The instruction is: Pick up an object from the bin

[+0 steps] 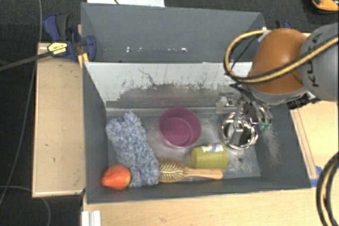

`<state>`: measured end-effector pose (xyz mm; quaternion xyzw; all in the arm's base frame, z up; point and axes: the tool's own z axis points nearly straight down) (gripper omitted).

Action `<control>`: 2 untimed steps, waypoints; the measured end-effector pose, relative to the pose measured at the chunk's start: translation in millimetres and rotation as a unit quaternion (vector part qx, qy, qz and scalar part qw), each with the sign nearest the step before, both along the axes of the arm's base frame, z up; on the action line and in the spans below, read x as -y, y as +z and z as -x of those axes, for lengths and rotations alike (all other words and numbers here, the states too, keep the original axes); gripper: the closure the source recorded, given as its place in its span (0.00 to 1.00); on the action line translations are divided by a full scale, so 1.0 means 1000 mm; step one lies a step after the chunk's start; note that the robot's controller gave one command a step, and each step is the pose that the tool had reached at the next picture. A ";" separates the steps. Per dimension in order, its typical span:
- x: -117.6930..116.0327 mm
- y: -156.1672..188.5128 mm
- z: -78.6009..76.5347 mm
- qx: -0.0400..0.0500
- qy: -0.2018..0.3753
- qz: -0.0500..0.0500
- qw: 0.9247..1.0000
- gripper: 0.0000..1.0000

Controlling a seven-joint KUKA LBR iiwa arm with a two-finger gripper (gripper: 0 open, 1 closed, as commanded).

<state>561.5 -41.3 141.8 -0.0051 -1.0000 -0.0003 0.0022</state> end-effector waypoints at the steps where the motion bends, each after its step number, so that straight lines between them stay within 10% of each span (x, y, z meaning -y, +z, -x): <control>1: 0.000 0.004 -0.002 0.004 0.001 0.000 1.000 0.00; 2: -0.028 -0.025 0.066 0.003 0.045 0.000 0.999 0.00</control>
Offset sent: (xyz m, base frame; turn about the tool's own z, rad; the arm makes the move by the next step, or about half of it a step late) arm -0.0666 0.0273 -0.0246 -0.0949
